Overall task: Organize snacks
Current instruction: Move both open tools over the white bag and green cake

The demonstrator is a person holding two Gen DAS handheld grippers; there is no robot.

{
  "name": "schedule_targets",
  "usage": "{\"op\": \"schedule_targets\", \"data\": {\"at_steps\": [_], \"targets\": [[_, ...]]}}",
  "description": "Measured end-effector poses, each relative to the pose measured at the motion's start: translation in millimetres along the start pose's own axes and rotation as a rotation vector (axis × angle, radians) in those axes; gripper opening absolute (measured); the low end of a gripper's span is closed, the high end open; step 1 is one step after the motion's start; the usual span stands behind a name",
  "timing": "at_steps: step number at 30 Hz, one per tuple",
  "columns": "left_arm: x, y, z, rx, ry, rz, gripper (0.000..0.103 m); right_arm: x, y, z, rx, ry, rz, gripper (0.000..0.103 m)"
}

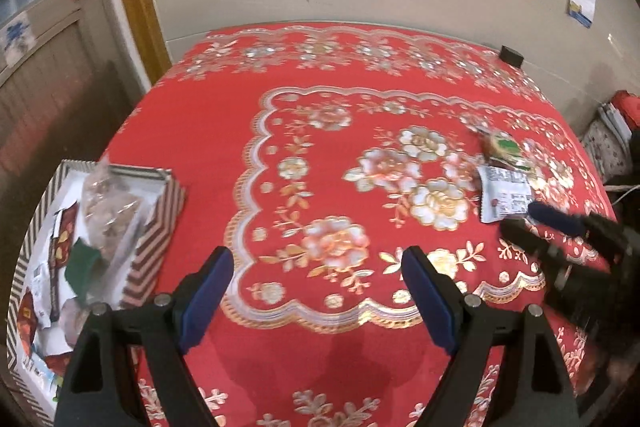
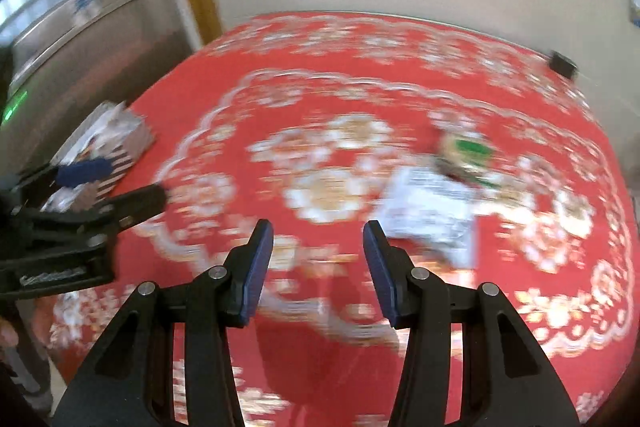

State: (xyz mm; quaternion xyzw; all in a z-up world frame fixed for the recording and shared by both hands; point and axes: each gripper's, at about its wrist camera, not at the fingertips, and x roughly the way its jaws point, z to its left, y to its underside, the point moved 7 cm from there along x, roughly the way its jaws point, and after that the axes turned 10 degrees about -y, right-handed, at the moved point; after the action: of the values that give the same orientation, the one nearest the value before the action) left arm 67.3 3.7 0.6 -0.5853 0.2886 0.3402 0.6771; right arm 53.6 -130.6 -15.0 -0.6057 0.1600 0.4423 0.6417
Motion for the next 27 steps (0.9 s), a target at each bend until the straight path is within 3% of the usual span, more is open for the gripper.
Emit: {"op": "schedule_targets", "data": {"at_steps": [6,11,17,22,27], "targets": [[7.2,-0.7,-3.0,0.004,-0.002,0.018,0.087,-1.0,-16.3,-72.8,0.124,0.066,-0.01,0.047],[13.5,-1.1,4.4,-0.01,-0.011,0.029,0.087,23.0,-20.6,-95.7,0.187,0.032,0.039,0.047],[17.6,-2.1,18.4,-0.039,-0.016,0.034,0.087,35.4,-12.7,-57.6,0.186,-0.061,0.089,0.047],[18.6,1.7,35.7,-0.071,-0.025,0.046,0.087,36.1,-2.2,17.5,0.094,-0.248,0.132,0.047],[18.3,6.2,44.4,-0.101,-0.006,0.064,0.087,21.4,-6.8,27.1,0.009,-0.179,0.088,0.047]]}}
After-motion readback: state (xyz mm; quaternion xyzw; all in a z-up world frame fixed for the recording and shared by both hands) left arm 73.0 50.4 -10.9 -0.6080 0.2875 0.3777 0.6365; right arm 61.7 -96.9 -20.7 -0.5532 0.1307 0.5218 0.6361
